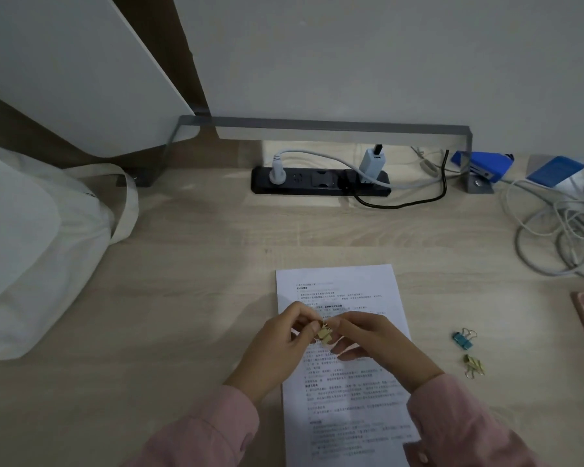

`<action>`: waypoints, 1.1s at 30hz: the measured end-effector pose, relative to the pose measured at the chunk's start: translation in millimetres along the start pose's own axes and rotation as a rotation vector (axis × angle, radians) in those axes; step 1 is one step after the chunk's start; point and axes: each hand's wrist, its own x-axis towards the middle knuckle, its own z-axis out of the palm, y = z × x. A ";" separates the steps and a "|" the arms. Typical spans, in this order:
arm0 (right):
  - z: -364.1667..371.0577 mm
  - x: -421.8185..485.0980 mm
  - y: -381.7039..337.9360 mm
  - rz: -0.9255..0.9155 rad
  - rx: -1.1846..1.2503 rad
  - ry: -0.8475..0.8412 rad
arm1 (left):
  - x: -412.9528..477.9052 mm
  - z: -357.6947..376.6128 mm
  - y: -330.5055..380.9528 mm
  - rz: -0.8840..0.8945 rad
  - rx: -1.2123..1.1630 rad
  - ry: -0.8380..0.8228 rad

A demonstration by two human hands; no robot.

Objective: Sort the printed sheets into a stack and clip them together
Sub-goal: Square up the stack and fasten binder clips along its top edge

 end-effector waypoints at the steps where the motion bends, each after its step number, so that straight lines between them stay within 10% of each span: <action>1: -2.0 3.2 -3.4 -0.006 -0.007 -0.028 | 2.8 -2.4 1.5 0.002 -0.003 0.000; 10: -14.4 35.7 -11.7 -0.010 -0.154 -0.156 | 25.6 -15.0 -7.3 -0.013 0.016 0.032; 15: -28.2 35.2 8.1 -0.134 -0.079 0.383 | 24.1 -11.5 -26.7 -0.090 0.117 0.345; 19: -45.1 32.3 27.4 -0.099 0.021 0.726 | 14.4 -5.7 -30.2 -0.201 -0.102 0.277; 33: -48.6 29.7 41.7 -0.050 0.132 0.706 | 14.2 7.3 -37.8 -0.247 -0.277 0.161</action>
